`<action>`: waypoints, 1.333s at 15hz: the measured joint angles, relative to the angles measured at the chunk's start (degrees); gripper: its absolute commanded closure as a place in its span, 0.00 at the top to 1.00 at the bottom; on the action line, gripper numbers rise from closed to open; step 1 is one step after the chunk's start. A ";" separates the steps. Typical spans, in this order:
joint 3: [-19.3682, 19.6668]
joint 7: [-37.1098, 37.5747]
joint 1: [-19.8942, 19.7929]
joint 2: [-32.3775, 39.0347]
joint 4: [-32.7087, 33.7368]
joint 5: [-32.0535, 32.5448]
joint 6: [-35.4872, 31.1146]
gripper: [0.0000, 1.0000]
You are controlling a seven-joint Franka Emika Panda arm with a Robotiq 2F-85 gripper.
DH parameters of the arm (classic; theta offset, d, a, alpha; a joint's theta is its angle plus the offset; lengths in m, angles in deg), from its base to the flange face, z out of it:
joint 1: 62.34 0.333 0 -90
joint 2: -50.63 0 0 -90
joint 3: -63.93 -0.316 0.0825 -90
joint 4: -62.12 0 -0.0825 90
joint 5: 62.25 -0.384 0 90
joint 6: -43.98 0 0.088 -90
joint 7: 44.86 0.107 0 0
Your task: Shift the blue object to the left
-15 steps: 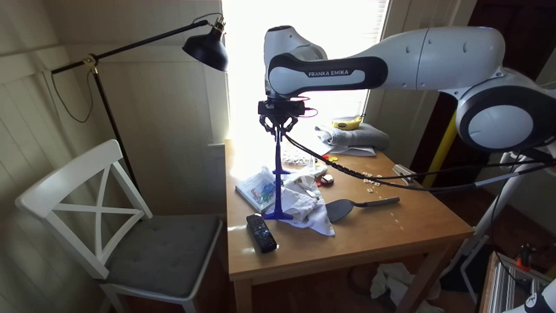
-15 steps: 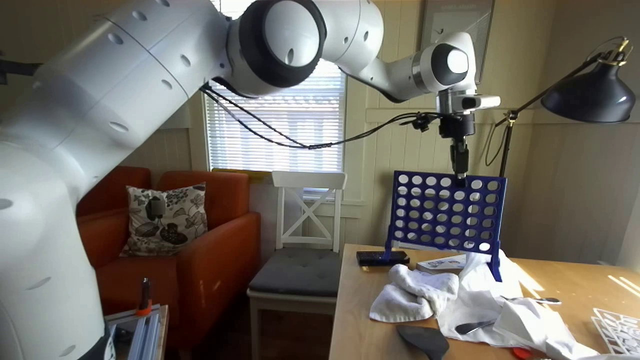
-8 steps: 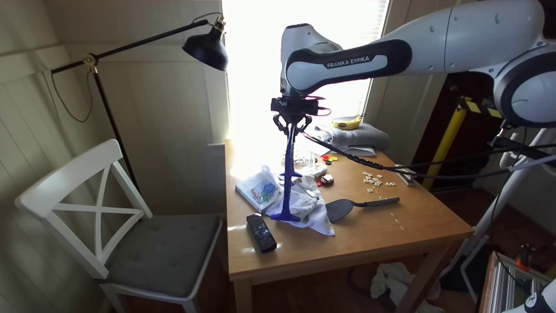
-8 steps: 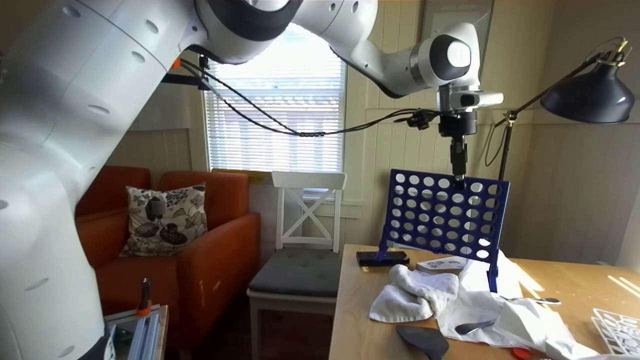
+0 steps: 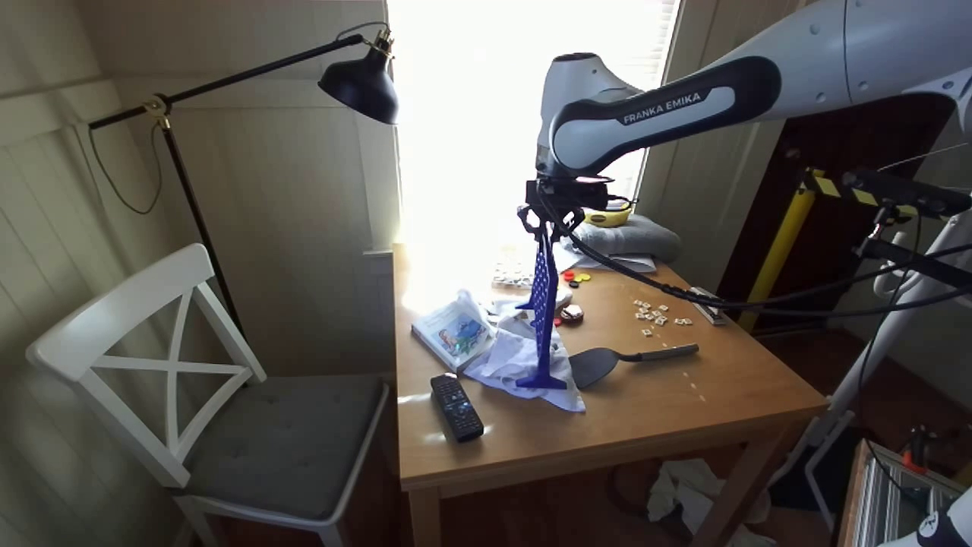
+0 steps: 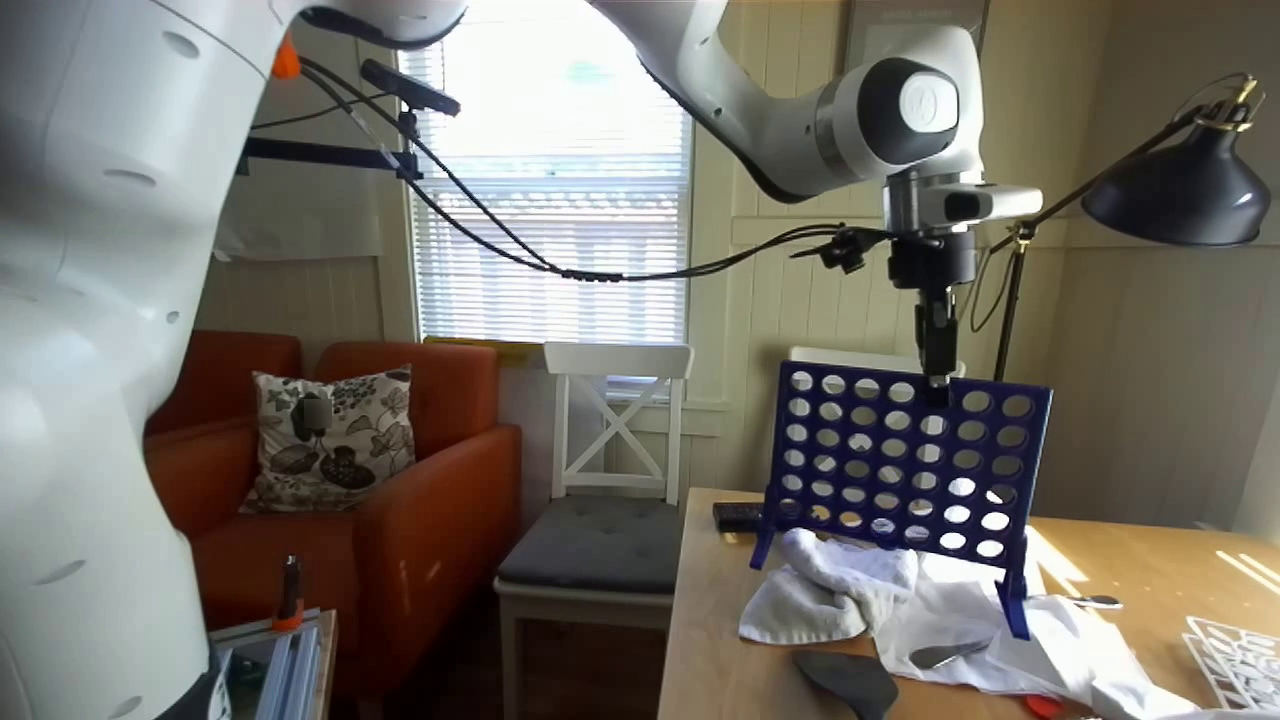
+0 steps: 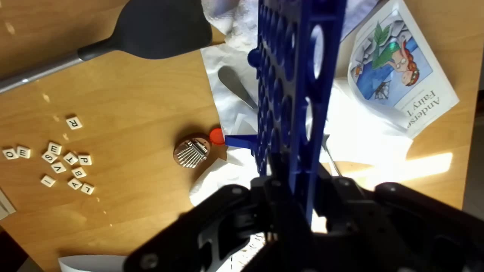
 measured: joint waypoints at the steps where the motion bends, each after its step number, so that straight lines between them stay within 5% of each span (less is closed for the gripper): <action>1: 0.00 -1.04 -0.23 -1.32 -2.94 0.00 -1.87 0.05; 9: 0.13 -5.14 -0.65 -10.22 -20.05 1.78 -15.45 0.05; 20: -3.92 -5.69 -0.03 -7.29 -17.07 1.04 -13.90 0.05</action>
